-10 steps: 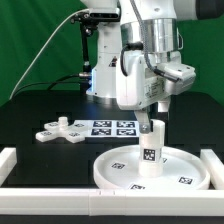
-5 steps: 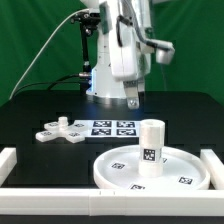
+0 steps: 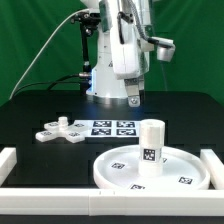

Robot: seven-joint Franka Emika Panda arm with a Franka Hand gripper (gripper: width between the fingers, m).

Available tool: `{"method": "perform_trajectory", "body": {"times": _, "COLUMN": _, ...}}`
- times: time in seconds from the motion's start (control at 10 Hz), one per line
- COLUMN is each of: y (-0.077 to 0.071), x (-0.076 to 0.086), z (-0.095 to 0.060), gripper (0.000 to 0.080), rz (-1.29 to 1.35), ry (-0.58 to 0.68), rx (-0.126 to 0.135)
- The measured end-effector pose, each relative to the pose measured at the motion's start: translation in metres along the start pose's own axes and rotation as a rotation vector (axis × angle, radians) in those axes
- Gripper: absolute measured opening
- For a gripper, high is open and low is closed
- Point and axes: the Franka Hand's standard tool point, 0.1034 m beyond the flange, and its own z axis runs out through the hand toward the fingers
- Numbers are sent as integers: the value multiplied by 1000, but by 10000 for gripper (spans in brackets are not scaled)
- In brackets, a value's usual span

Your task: Assemble round table

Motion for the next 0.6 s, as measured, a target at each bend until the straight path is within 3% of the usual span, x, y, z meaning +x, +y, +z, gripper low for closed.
{"method": "perform_trajectory", "body": {"times": 0.1, "y": 3, "x": 8, "z": 0, "gripper": 649, "rz": -115, "ry": -5, "rx": -6}}
{"method": "perform_trajectory", "body": {"times": 0.2, "y": 20, "x": 23, "z": 7, "gripper": 649, "rz": -210, "ry": -2, "rx": -35}}
{"method": "perform_trajectory", "body": {"times": 0.3, "y": 24, "x": 31, "z": 6, "gripper": 649, "rz": -342, "ry": -11, "rx": -55}}
{"method": "perform_trajectory", "body": {"times": 0.6, "y": 21, "x": 46, "z": 8, "gripper": 649, "rz": -675, "ry": -9, "rx": -55}}
